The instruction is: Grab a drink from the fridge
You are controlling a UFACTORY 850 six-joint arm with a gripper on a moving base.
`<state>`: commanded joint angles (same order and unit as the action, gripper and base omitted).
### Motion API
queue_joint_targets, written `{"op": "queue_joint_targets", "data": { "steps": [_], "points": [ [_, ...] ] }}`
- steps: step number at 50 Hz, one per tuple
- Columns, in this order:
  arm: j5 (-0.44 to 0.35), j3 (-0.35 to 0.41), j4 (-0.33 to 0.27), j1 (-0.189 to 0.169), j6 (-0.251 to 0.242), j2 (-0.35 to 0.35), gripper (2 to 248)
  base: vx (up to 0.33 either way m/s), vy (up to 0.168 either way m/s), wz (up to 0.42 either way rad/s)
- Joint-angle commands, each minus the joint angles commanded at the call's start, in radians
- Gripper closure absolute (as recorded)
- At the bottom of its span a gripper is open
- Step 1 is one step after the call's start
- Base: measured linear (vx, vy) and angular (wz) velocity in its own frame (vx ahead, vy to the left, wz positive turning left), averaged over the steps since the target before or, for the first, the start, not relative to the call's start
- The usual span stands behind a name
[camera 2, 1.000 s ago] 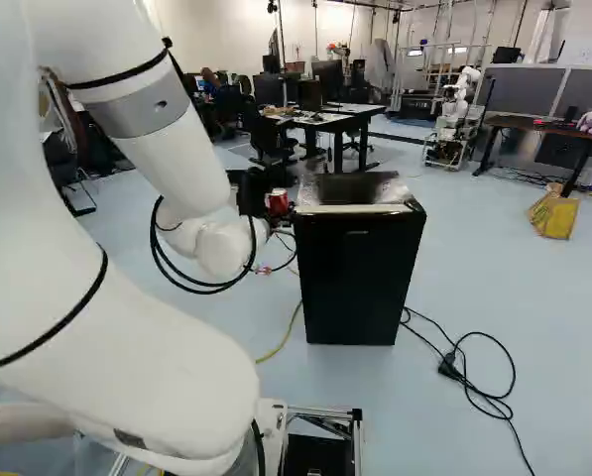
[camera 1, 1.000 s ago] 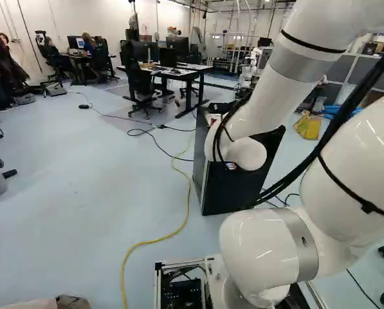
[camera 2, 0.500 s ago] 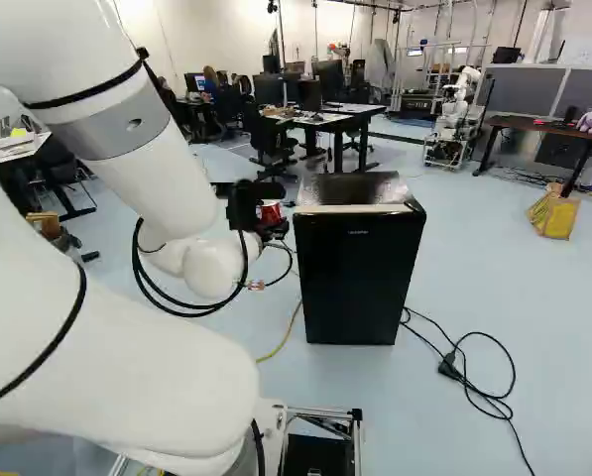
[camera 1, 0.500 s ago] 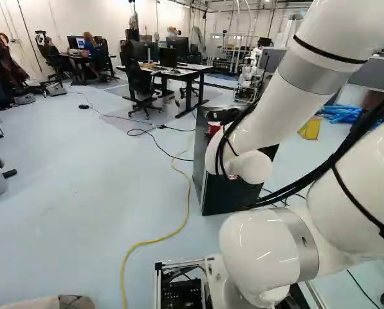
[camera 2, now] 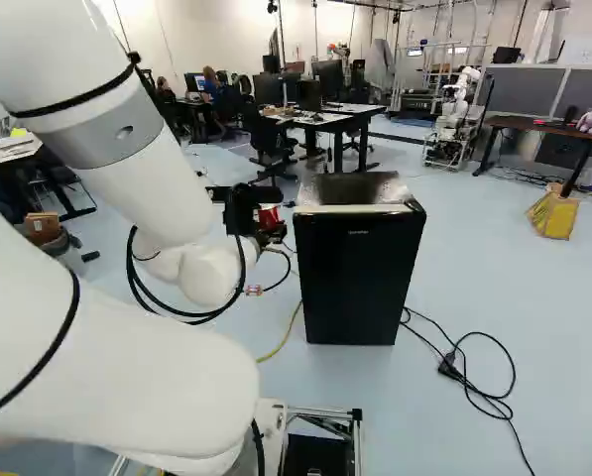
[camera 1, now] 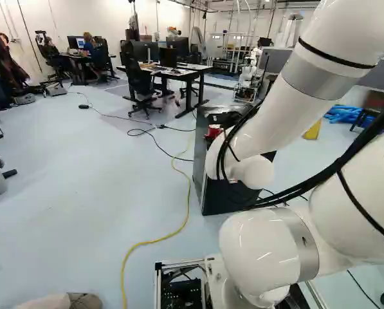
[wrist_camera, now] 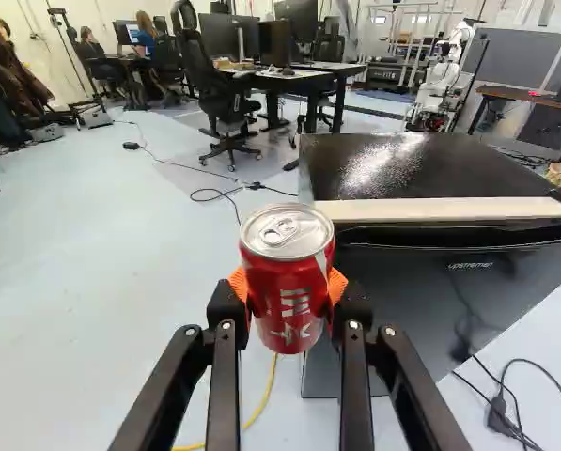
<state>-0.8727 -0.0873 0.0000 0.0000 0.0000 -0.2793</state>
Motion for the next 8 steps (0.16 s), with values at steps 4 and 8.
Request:
{"op": "queue_joint_targets", "data": {
  "steps": [4,8],
  "points": [
    [0.000,0.000,0.000,0.000,0.000,0.000,153,0.000,0.000,0.000],
    [0.000,0.000,0.000,0.000,0.000,0.000,153,0.000,0.000,0.000]
  ]
}}
